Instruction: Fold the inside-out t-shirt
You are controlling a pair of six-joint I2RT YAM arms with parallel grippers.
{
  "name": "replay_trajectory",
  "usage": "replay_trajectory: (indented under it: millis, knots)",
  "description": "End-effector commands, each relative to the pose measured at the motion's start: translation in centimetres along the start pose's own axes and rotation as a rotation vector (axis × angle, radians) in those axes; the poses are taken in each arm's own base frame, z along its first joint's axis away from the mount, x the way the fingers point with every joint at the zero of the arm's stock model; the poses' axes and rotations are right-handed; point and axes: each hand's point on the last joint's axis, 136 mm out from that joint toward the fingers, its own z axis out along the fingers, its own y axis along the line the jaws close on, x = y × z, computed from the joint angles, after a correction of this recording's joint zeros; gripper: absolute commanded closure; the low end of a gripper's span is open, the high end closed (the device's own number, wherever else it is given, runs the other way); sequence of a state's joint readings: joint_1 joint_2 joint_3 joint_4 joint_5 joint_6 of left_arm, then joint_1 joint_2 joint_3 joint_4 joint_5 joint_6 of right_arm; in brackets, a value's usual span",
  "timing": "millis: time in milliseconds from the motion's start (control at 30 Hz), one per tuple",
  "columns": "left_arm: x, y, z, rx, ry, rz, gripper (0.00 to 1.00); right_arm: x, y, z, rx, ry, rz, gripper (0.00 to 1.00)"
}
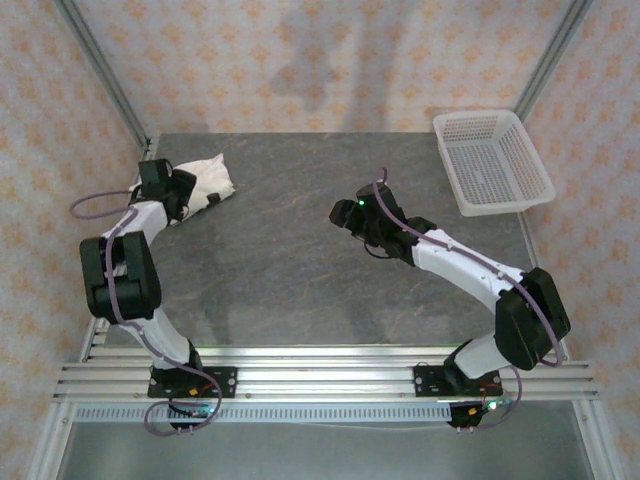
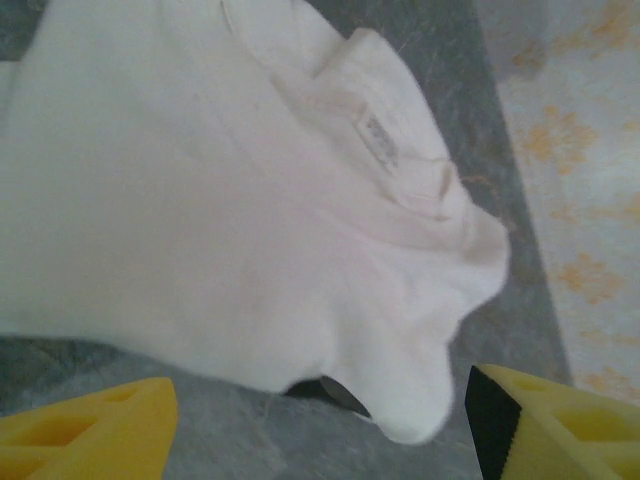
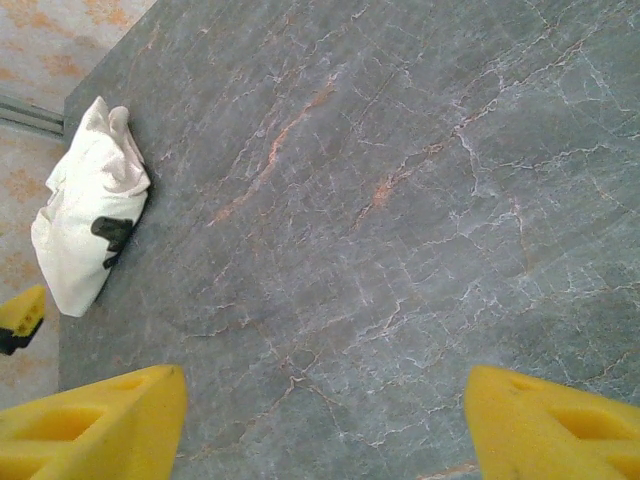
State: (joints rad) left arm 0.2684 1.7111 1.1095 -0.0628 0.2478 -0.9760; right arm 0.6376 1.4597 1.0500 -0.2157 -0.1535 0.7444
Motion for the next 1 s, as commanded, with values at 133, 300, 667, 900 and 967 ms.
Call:
replay_trajectory:
  millis: [133,300,667,900,967]
  knots:
    - [1.3,2.0,2.5,-0.072,0.058,-0.14,0.22,-1.8,1.1,-1.4,-0.011,-0.047,-0.038,0.26]
    - [1.2,2.0,4.5,-0.058,0.061,-0.157,0.22,-1.8,1.0,-1.4,-0.013,-0.051,-0.025,0.26]
    - [-1.1,-0.5,7.3,-0.013,0.004,0.068,0.26,-1.6,1.1,-1.2,-0.013,-0.037,-0.029,0.26]
    - [-1.7,-1.2,10.4,0.016,0.018,0.028,0.26,-1.7,1.4,-0.8,-0.014,-0.03,-0.033,0.26]
    - [-2.0,-1.4,11.3,0.018,0.015,0.029,0.26,-1.6,1.5,-0.7,-0.013,-0.025,-0.035,0.26]
